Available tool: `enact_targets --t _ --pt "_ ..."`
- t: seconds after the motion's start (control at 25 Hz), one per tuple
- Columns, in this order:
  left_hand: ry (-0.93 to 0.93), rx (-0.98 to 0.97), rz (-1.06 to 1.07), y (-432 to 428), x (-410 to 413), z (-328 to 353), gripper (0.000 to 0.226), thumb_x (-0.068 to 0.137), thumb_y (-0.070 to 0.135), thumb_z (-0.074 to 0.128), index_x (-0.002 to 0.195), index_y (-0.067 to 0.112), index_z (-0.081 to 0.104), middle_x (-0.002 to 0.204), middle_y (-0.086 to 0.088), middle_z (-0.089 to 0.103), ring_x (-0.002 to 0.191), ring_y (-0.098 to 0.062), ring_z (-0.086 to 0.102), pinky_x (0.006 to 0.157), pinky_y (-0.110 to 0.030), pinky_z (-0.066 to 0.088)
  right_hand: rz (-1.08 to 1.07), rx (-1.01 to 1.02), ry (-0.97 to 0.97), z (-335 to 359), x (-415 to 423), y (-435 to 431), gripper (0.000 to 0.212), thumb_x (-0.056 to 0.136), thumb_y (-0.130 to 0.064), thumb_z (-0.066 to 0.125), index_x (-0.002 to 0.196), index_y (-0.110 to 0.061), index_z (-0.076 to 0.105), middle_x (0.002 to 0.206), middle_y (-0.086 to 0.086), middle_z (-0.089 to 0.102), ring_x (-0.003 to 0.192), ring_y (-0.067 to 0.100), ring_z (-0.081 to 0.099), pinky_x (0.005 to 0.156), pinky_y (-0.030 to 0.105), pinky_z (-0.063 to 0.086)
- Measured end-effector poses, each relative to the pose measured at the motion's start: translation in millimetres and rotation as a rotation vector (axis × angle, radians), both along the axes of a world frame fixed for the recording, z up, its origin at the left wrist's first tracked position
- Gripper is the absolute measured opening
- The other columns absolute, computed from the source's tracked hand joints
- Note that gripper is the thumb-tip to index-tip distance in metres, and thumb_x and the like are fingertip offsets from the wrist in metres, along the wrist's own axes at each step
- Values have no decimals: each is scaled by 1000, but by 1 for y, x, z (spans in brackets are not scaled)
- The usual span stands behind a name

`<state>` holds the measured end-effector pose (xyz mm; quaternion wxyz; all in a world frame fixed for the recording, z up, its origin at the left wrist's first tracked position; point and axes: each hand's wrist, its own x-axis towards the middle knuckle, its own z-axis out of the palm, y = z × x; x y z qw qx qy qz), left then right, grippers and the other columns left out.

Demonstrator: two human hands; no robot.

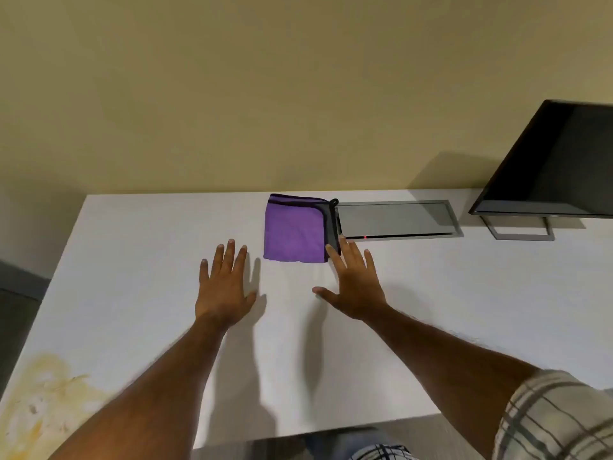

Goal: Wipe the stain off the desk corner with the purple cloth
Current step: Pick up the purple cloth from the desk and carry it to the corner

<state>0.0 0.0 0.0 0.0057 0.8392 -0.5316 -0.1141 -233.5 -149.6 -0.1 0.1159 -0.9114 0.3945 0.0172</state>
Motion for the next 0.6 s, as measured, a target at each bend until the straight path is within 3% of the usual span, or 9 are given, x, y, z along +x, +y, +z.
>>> enact_targets --t 0.16,0.32,0.44,0.6 --pt "376 -100 272 -71 -10 -12 87 85 47 62 152 15 18 162 -12 16 149 -29 16 118 -49 20 5 21 17 -18 34 -45 88 87 -64 55 154 -21 18 165 12 10 152 33 8 121 53 11" --pt "521 -81 410 -107 -17 -26 74 82 41 69 141 10 37 140 -14 46 127 -34 47 101 -46 41 -14 105 16 -43 63 -74 85 88 -56 58 153 -17 21 164 13 13 151 34 12 120 52 18" --pt "635 -31 560 -123 -10 -46 59 78 42 71 124 10 51 122 -11 60 108 -33 59 92 -45 51 -18 176 62 -65 66 -86 86 88 -53 60 154 -17 19 164 13 12 150 35 13 121 50 19" --pt "765 -87 797 -140 -6 -57 57 81 34 72 122 2 51 110 -9 58 106 -35 60 82 -36 47 -2 259 79 -82 58 -87 83 90 -51 61 154 -17 20 165 9 10 151 32 15 122 47 20"
